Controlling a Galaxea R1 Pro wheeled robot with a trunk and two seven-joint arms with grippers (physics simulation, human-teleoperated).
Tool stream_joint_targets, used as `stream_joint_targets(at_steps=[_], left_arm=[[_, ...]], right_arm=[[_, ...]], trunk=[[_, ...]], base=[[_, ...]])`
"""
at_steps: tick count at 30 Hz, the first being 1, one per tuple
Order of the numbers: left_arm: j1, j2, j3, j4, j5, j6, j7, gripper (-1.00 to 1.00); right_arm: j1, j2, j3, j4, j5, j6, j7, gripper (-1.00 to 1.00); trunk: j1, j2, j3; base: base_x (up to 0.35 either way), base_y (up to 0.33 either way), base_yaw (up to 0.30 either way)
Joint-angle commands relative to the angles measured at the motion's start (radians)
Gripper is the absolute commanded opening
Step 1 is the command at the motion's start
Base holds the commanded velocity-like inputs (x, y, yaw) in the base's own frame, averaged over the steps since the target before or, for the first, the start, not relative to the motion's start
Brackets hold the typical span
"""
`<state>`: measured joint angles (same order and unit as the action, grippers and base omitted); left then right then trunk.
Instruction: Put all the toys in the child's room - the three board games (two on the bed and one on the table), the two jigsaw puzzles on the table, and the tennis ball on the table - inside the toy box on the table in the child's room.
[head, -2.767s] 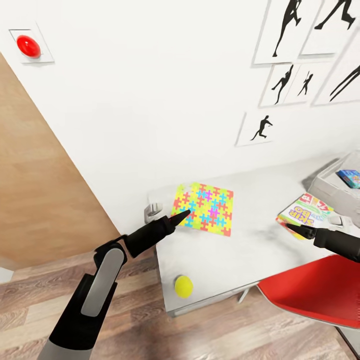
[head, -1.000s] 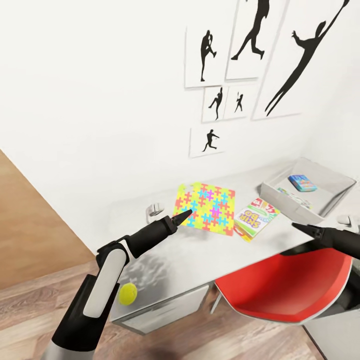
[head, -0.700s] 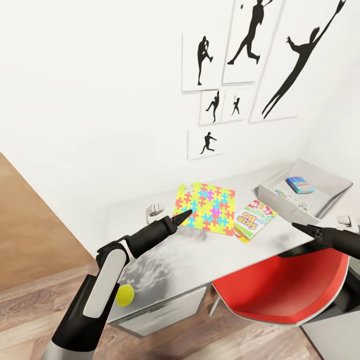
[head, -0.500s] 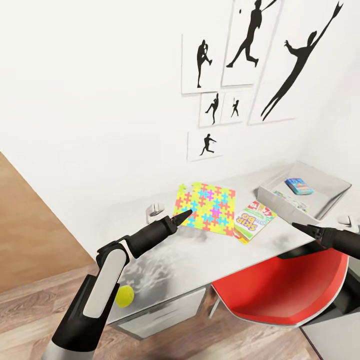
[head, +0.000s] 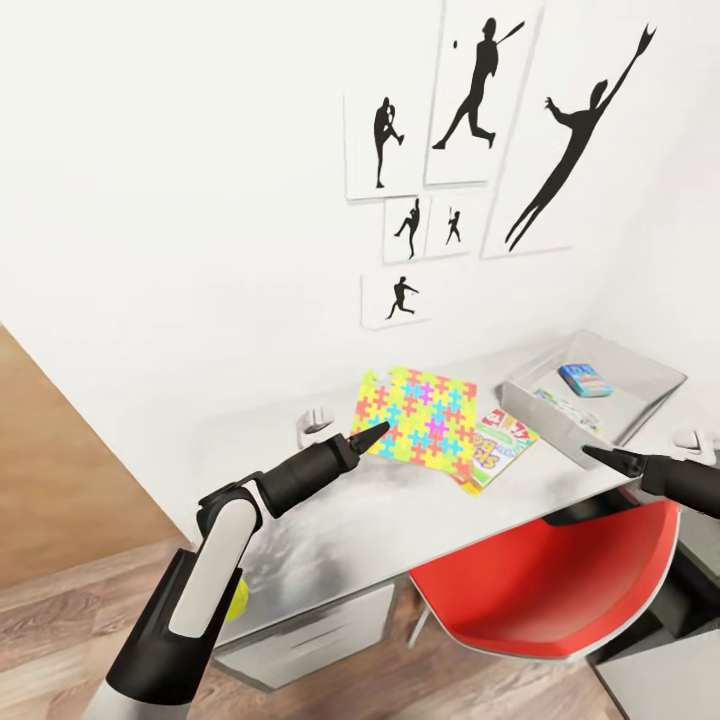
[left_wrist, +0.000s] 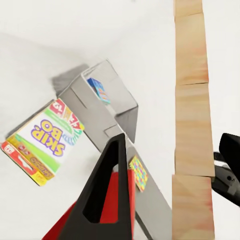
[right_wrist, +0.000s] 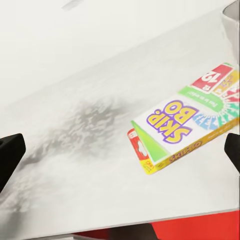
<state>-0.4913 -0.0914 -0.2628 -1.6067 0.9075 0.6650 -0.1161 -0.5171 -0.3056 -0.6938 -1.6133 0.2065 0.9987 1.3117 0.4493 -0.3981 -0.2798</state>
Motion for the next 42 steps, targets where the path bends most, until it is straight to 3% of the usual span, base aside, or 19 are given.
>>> stream_joint_targets(at_steps=[1, 21, 42], left_arm=[[-0.001, -0.001, 0.0, 0.0, 0.001, 0.005, -0.001, -1.0], [-0.001, -0.001, -0.004, 0.0, -0.001, 0.005, 0.001, -1.0], [-0.001, -0.001, -0.003, 0.0, 0.0, 0.004, 0.001, -1.0]], right_arm=[[-0.001, 0.0, -0.001, 0.0, 0.01, 0.008, 0.01, 1.0], [-0.001, 0.0, -0.001, 0.0, 0.011, 0.008, 0.011, 1.0], [-0.001, 0.002, 0.0, 0.0, 0.011, 0.008, 0.011, 1.0]], trunk=[[0.001, -0.002, 0.0], [0.001, -0.002, 0.032], [0.001, -0.002, 0.066]], base=[[0.056, -0.253, 0.0], [0.079, -0.262, 0.0], [0.012, -0.037, 0.0]])
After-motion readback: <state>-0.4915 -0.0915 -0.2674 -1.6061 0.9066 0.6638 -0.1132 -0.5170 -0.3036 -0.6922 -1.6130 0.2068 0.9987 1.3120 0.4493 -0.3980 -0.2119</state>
